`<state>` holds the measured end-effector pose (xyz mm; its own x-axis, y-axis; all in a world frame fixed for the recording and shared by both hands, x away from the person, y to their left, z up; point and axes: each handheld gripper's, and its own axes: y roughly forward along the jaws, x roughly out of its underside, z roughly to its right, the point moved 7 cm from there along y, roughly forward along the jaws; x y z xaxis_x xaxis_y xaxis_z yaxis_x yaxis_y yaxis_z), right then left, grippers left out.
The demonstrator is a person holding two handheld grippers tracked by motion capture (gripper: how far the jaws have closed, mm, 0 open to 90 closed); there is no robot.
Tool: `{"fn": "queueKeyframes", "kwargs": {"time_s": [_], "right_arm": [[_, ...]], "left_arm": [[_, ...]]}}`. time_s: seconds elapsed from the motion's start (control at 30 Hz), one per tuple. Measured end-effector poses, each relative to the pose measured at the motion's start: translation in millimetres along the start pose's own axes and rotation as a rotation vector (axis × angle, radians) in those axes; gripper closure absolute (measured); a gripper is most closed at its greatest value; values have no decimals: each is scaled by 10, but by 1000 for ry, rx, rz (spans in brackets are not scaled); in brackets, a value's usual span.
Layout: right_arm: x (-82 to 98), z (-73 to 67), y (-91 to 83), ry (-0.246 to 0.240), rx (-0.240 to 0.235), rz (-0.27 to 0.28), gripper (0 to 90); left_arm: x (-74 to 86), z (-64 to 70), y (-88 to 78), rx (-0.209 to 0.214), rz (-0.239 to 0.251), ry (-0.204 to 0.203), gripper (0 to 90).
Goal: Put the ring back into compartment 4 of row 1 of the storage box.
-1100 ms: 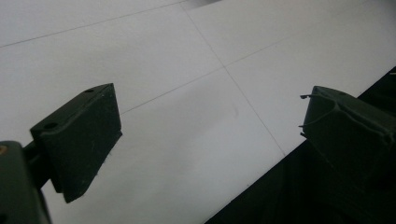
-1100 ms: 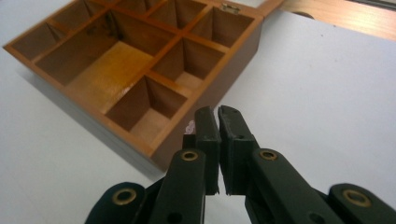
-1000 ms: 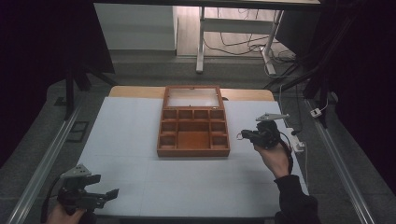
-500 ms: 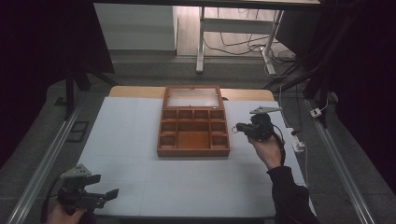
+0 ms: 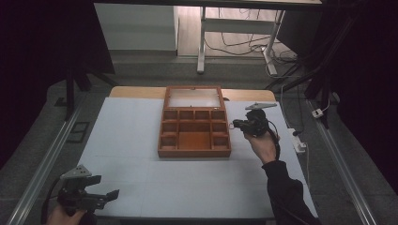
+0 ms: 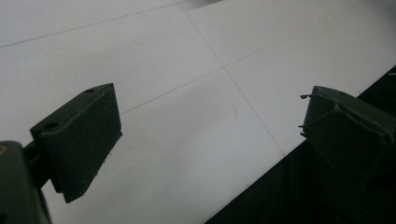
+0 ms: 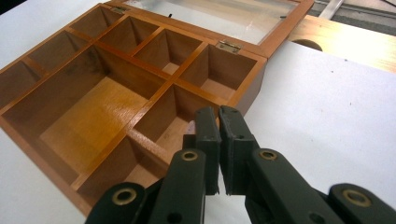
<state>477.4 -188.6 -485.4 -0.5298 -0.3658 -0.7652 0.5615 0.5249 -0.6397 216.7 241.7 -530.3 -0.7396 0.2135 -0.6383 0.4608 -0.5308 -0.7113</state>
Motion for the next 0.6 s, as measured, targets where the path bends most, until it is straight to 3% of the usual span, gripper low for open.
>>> {"fn": "queueKeyframes", "kwargs": {"time_s": [0.6], "right_arm": [[-167, 20, 283, -6, 19, 7, 866]], "left_arm": [[0, -1, 2, 0, -1, -1, 47]]}}
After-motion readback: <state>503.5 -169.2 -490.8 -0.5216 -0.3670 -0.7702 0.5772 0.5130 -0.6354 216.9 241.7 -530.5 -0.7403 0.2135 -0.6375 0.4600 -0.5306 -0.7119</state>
